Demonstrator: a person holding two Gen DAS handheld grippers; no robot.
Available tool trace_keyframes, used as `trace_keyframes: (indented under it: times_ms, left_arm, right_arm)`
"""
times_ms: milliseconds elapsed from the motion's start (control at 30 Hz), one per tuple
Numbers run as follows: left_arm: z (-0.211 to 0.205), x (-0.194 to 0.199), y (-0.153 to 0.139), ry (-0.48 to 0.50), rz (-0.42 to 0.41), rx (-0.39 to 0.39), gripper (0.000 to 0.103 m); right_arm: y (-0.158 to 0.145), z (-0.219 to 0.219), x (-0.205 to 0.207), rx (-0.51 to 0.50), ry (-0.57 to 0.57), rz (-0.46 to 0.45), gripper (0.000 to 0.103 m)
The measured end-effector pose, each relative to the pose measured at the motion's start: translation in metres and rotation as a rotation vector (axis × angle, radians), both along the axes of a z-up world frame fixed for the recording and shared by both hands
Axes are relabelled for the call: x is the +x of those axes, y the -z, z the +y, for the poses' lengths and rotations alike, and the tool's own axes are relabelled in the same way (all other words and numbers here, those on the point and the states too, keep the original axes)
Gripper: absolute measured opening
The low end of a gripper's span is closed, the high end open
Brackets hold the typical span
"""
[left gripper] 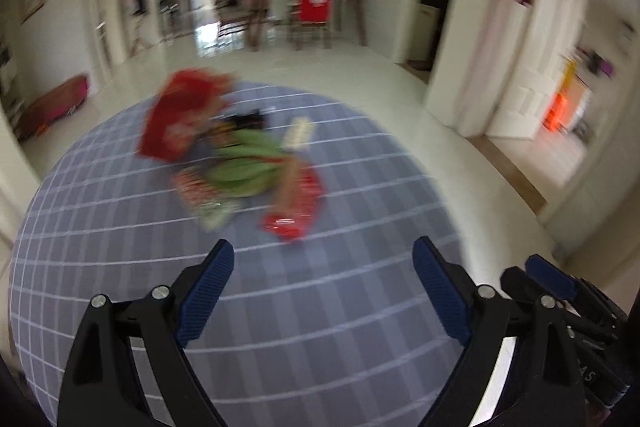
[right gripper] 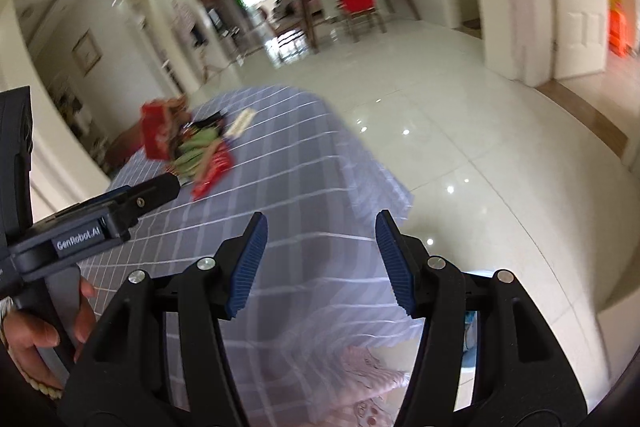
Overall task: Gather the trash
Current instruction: 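Grasp the checkered packet with the left tool while the right tool grasps the red bag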
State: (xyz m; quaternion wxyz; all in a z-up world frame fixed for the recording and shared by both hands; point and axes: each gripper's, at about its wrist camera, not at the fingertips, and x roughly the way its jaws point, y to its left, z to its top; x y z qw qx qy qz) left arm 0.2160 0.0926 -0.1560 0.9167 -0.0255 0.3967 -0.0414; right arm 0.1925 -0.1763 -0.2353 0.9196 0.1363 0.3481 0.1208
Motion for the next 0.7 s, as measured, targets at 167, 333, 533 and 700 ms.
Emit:
trace_keyframes:
  times_ms: [167, 333, 533, 700]
  left_arm:
    - [0.056, 0.021, 0.01, -0.102, 0.027, -0.037, 0.089]
    - [0.077, 0.045, 0.026, -0.132, 0.059, -0.05, 0.082]
    - [0.085, 0.074, 0.045, -0.13, 0.106, -0.066, 0.073]
    - [0.086, 0.086, 0.05, -0.143, 0.1, -0.014, 0.053]
  right_arm:
    - [0.004, 0.053, 0.035, -0.064, -0.079, 0.041, 0.056]
    - [0.011, 0.088, 0.068, -0.129, -0.125, 0.093, 0.056]
    - [0.012, 0.107, 0.096, -0.17, -0.139, 0.101, 0.056]
    - [0.016, 0.12, 0.109, -0.209, -0.15, 0.121, 0.056]
